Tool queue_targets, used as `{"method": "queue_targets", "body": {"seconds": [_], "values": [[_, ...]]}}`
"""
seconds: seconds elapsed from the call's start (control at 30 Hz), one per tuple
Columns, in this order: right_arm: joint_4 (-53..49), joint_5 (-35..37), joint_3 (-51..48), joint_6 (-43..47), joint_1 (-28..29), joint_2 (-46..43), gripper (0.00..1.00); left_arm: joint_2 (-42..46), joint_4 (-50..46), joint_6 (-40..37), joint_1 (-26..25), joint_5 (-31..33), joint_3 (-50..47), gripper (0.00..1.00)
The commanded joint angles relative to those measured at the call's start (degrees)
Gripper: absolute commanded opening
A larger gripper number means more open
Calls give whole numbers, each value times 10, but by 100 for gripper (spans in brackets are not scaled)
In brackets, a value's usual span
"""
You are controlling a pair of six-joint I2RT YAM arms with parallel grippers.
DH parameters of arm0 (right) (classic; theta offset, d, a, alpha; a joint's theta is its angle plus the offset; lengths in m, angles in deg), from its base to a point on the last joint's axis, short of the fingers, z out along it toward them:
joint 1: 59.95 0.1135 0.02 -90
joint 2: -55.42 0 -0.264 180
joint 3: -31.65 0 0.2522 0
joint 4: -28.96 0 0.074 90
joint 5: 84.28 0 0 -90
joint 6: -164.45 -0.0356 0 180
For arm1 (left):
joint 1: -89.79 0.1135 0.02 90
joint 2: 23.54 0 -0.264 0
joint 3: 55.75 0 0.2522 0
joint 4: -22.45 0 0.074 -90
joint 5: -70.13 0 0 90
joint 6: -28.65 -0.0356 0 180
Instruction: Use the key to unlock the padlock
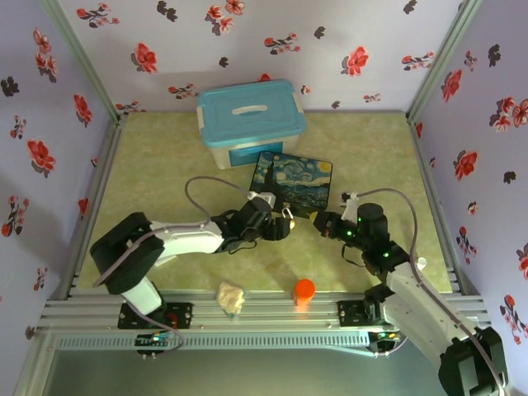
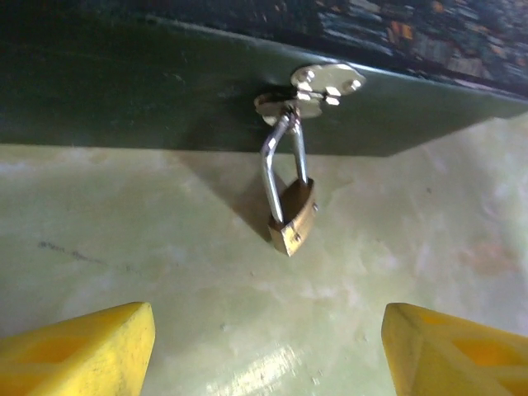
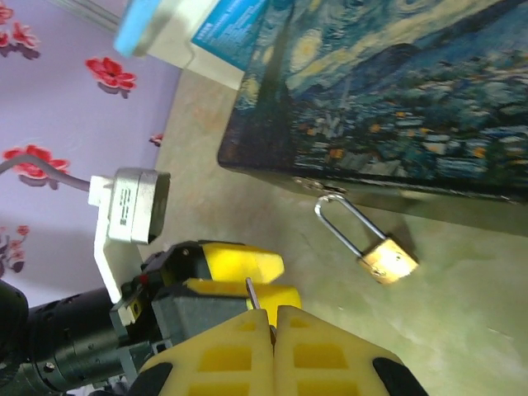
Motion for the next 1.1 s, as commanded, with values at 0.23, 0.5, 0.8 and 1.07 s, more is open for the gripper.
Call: {"method": "queue_targets", "body": {"seconds": [0.23, 0.5, 0.8, 1.07], "values": [[-70, 38, -24, 18, -4, -36, 0, -102, 66, -17, -38, 135, 59, 72], [-64, 46, -50, -1, -5, -65, 0, -137, 102, 23, -34, 125, 60, 61], [-62, 48, -72, -15, -5, -96, 0, -182, 125, 46, -35, 105, 69, 50], [23, 51, -124, -73, -4, -79, 0, -213, 122, 49, -34, 79, 94, 44]]}}
